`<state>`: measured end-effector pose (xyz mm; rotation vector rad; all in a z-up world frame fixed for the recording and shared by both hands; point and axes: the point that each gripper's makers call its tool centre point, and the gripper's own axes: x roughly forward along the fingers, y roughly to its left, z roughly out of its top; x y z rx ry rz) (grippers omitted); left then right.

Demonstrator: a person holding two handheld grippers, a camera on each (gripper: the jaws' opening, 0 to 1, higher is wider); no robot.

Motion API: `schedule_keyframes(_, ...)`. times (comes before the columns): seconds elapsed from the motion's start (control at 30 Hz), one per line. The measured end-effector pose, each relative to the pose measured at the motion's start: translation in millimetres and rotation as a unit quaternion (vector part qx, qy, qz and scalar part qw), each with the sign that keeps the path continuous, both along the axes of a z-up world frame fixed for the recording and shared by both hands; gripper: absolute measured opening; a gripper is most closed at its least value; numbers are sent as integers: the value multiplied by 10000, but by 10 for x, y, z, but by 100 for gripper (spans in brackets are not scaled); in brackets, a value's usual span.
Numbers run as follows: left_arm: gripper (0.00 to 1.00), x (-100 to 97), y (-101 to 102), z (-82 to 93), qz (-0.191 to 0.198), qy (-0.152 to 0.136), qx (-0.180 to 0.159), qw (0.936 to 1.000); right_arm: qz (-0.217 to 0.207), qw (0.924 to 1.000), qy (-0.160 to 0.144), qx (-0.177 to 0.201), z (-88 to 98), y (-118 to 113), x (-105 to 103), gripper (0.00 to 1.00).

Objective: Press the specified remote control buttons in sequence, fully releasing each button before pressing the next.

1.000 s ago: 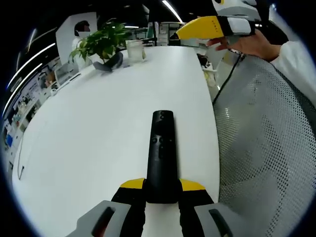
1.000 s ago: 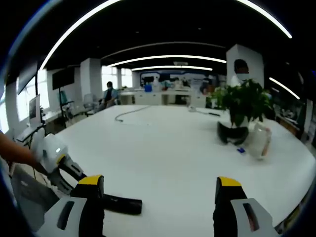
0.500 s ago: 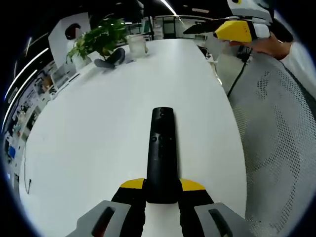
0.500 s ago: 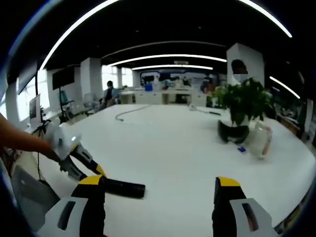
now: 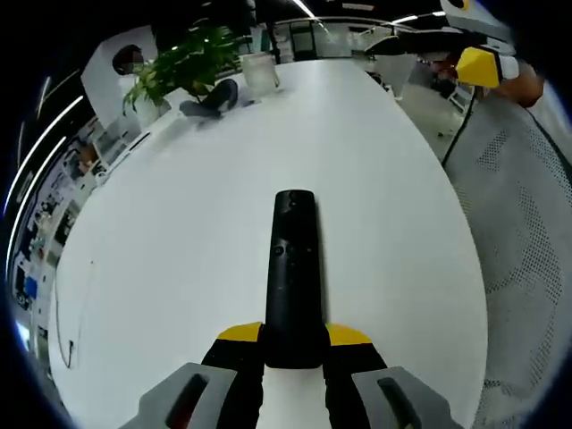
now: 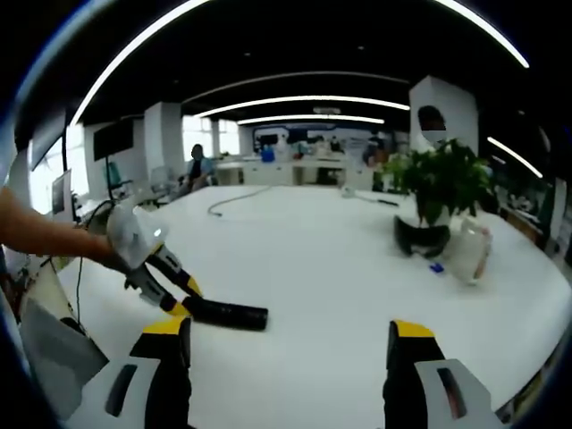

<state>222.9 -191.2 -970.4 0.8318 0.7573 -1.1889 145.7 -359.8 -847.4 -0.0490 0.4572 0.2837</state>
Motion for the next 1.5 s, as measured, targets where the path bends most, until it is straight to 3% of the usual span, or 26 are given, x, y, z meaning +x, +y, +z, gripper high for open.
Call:
schedule_keyframes(0.8, 24, 627, 27, 14, -29, -286, 217, 9994, -1, 9998, 150, -106, -68, -8, 2, 88)
schedule_keyframes(1.5, 24, 1241, 40, 23, 15, -1194, 325, 9923, 74, 9997, 222, -98, -96, 23, 2, 86)
